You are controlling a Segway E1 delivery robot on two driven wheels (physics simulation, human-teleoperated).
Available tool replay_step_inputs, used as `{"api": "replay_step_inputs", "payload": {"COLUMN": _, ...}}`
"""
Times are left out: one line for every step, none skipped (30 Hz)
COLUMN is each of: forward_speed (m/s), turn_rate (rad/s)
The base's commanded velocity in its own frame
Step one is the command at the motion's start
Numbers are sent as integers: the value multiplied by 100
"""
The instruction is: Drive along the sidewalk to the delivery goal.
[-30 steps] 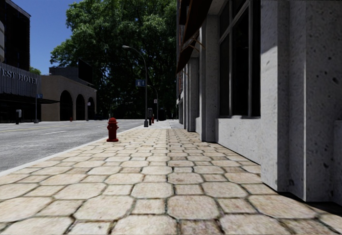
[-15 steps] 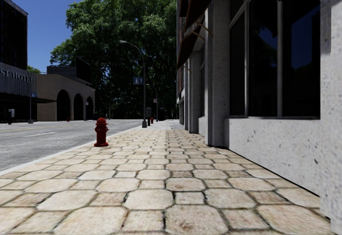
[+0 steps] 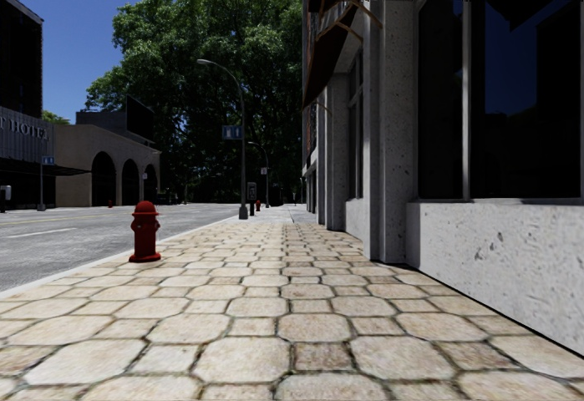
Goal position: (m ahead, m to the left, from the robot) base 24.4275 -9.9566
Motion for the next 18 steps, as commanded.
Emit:
{"api": "replay_step_inputs", "payload": {"forward_speed": 200, "turn_rate": 0}}
{"api": "replay_step_inputs", "payload": {"forward_speed": 200, "turn_rate": 0}}
{"api": "replay_step_inputs", "payload": {"forward_speed": 200, "turn_rate": 0}}
{"api": "replay_step_inputs", "payload": {"forward_speed": 200, "turn_rate": 0}}
{"api": "replay_step_inputs", "payload": {"forward_speed": 200, "turn_rate": 0}}
{"api": "replay_step_inputs", "payload": {"forward_speed": 200, "turn_rate": 0}}
{"api": "replay_step_inputs", "payload": {"forward_speed": 200, "turn_rate": 0}}
{"api": "replay_step_inputs", "payload": {"forward_speed": 200, "turn_rate": 0}}
{"api": "replay_step_inputs", "payload": {"forward_speed": 200, "turn_rate": 0}}
{"api": "replay_step_inputs", "payload": {"forward_speed": 200, "turn_rate": 0}}
{"api": "replay_step_inputs", "payload": {"forward_speed": 200, "turn_rate": 0}}
{"api": "replay_step_inputs", "payload": {"forward_speed": 200, "turn_rate": 0}}
{"api": "replay_step_inputs", "payload": {"forward_speed": 200, "turn_rate": 0}}
{"api": "replay_step_inputs", "payload": {"forward_speed": 200, "turn_rate": 0}}
{"api": "replay_step_inputs", "payload": {"forward_speed": 200, "turn_rate": 0}}
{"api": "replay_step_inputs", "payload": {"forward_speed": 200, "turn_rate": 0}}
{"api": "replay_step_inputs", "payload": {"forward_speed": 200, "turn_rate": 0}}
{"api": "replay_step_inputs", "payload": {"forward_speed": 200, "turn_rate": 0}}
